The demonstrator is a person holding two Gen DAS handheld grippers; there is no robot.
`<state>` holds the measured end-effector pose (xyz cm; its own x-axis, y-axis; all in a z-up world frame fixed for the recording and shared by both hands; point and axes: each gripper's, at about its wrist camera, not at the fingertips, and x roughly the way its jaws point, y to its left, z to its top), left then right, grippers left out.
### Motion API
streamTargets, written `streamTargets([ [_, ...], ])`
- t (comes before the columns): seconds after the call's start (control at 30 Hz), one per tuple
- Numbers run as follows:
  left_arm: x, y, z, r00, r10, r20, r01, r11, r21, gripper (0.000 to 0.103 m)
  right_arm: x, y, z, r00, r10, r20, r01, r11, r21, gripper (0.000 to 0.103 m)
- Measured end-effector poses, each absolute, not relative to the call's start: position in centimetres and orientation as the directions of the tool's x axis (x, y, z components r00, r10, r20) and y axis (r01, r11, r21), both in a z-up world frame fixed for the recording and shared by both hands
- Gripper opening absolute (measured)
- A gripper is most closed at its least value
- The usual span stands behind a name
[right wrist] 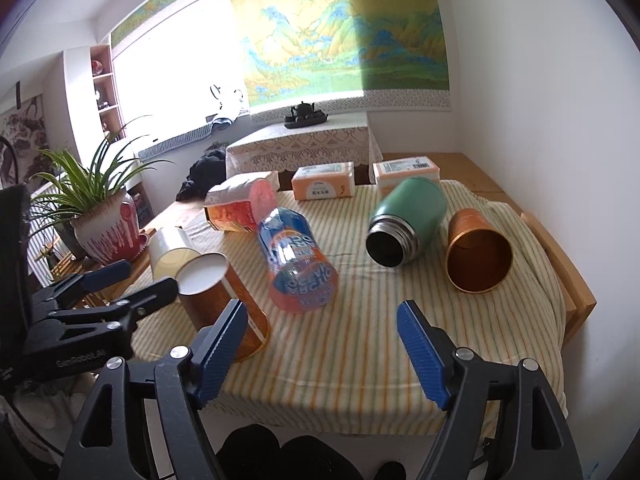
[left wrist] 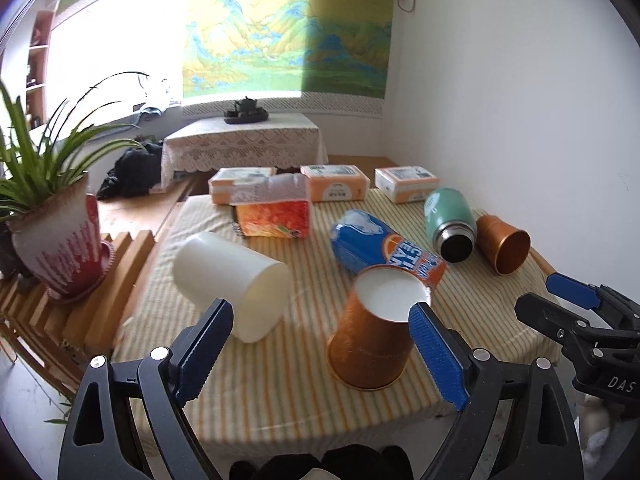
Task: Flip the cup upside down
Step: 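Lower the orange cup onto the table and open the left gripper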
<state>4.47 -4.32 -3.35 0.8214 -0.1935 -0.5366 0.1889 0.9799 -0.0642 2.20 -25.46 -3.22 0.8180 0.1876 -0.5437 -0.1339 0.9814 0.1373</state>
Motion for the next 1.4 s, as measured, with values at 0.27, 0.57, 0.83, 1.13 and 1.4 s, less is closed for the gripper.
streamTargets([
  [0.27, 1.1, -1.2, -2.2, 0.884, -0.119, -0.453, 0.102, 0.993, -0.062, 0.094, 1.3, -23.9, -3.1, 0.837, 0.201, -0.510, -0.147, 0.979, 0.144, 0.081],
  [0.57, -2.3, 0.2, -2.1, 0.920, -0.062, -0.388, 0.045, 0.998, -0.053, 0.095, 0.1, -22.2, -3.2, 0.859, 0.180, -0.479, -0.146, 0.983, 0.108, 0.081],
  [0.83, -3.2, 1.4, -2.3, 0.927, -0.014, -0.375, -0.010, 0.998, -0.061, 0.095, -0.8, -22.0, -2.9, 0.881, 0.159, -0.446, -0.117, 0.986, 0.119, 0.081],
  [1.13, -3.3, 1.6, -2.1, 0.932, 0.002, -0.363, -0.020, 0.999, -0.045, 0.095, -1.0, -21.8, -2.8, 0.892, 0.121, -0.436, -0.093, 0.992, 0.084, 0.081],
  [1.4, -2.8, 1.1, -2.5, 0.927, -0.003, -0.374, -0.012, 0.999, -0.038, 0.095, -0.9, -21.9, -2.8, 0.892, 0.118, -0.437, -0.093, 0.993, 0.079, 0.081],
])
